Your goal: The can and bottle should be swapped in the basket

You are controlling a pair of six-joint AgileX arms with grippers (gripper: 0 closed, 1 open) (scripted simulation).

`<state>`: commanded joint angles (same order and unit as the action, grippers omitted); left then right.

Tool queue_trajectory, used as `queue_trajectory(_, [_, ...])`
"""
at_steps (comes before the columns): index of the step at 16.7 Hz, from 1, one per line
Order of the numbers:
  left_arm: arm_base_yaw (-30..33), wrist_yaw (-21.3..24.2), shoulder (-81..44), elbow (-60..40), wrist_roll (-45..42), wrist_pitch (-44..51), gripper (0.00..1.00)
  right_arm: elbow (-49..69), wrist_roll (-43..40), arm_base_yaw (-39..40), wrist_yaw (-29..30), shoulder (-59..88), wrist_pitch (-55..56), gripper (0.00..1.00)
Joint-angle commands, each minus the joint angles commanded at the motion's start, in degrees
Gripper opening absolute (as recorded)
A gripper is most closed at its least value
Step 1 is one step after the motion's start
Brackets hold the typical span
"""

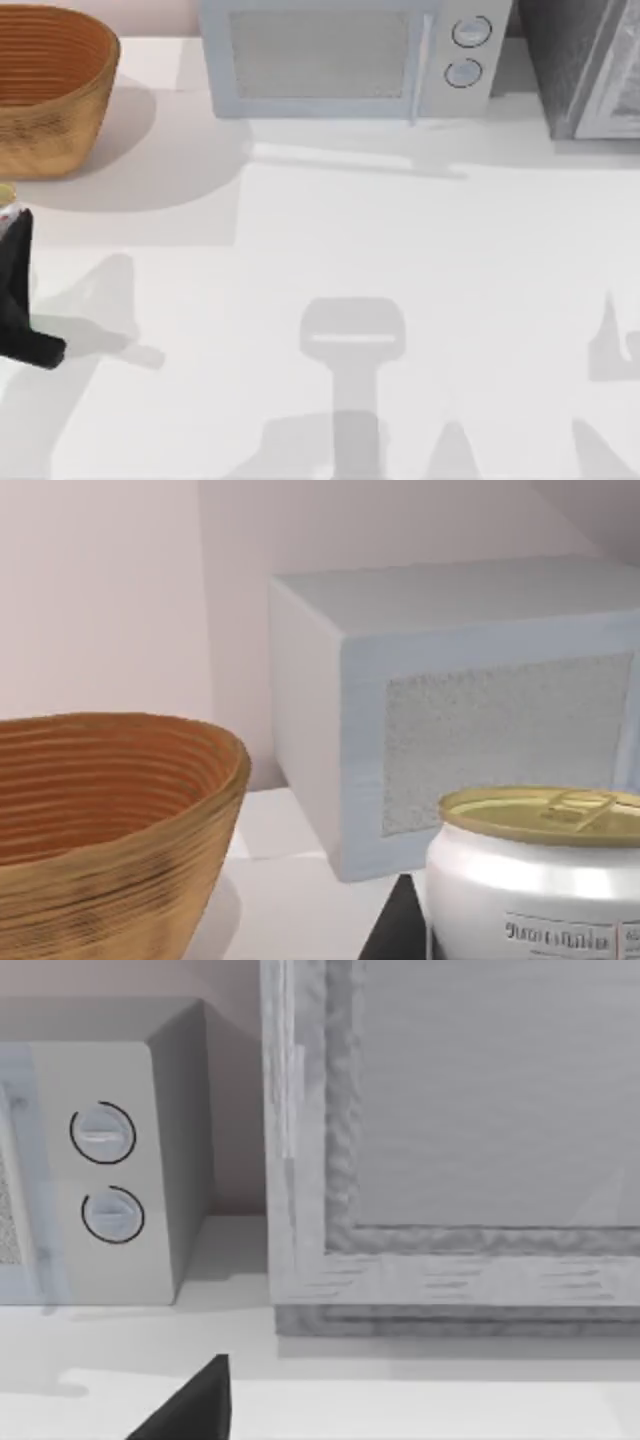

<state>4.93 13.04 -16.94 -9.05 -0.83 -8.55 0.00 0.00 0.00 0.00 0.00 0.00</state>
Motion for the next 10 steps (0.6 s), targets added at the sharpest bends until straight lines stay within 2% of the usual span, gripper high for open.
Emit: queue_trajectory(10, [8.1,21.0,-33.1,-15.3,-0.6,-16.9,0.0,0.0,0.0,0.0,0.0,0.0,0.0,1.0])
